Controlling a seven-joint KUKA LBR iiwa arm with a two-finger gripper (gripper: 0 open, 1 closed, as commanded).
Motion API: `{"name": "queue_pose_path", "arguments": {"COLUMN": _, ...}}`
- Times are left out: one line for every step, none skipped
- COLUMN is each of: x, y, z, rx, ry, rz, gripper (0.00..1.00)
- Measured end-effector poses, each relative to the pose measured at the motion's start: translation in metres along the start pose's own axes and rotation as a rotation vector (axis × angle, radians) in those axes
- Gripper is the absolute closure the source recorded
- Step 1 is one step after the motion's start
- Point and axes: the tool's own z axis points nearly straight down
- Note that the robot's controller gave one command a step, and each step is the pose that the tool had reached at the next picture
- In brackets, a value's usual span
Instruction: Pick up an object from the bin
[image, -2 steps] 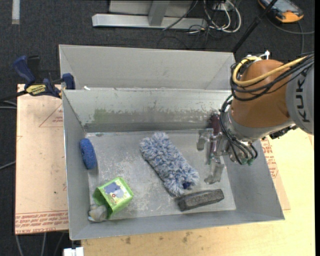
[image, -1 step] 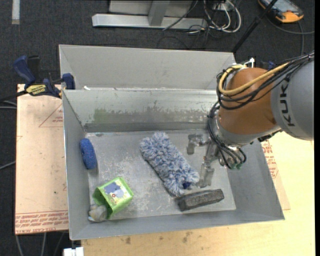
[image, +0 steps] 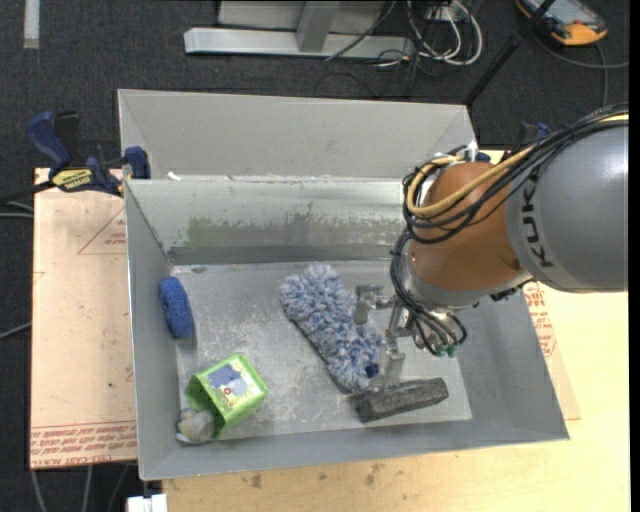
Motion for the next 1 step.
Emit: {"name": "queue_pose_path", "arguments": {"x": -0.0117, "y": 0.0198, "z": 0.0482, "rx": 0.000, "ry": 0.003, "rz": -0.064, "gripper": 1.00}}
